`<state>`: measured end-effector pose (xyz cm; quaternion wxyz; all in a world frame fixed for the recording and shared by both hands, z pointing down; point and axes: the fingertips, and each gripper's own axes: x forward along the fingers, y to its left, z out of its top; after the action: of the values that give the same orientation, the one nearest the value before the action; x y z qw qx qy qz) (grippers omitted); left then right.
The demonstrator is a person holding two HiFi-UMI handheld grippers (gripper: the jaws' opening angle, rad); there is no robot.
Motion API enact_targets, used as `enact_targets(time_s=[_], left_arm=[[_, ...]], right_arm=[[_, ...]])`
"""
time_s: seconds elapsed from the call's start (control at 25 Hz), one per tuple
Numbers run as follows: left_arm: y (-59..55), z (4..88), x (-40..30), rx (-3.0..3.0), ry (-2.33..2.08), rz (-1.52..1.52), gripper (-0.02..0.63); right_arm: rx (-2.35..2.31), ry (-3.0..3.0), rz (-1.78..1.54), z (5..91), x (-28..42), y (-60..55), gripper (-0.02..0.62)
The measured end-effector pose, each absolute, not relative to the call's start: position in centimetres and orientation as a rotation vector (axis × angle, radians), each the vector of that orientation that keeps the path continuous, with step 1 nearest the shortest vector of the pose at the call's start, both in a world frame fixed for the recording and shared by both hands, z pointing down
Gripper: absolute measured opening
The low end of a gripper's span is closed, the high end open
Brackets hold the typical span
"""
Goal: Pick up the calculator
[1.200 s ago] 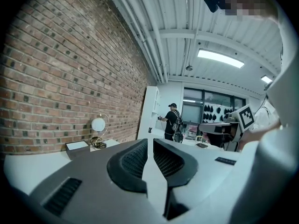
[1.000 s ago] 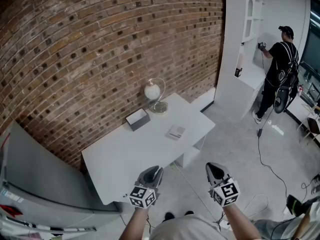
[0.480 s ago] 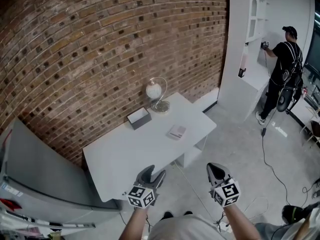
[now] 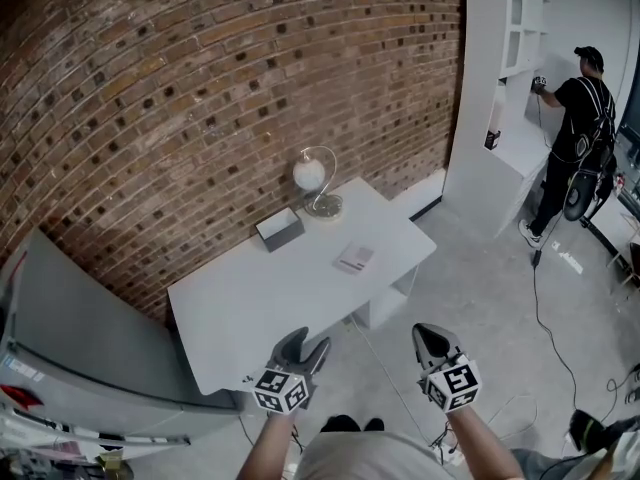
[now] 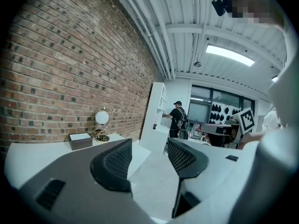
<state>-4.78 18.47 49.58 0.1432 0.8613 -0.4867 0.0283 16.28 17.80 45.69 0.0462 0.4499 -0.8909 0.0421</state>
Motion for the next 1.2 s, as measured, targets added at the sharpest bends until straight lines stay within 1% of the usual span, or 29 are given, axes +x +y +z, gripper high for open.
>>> enact_targets(time_s=[0.48,1.2], left_arm=[[14.4,51.7,-3.6,2.451,-1.372,0.119,0.245],[-2.5,57.5,-5.1,2.446,-1.167,0.221,0.249]], right_arm=[[1.354,-2.703,0.194,47.9,17.0,13.6,0.011],[1.438,-2.526,0.27,51.5,14.6,-1.5,0.011]])
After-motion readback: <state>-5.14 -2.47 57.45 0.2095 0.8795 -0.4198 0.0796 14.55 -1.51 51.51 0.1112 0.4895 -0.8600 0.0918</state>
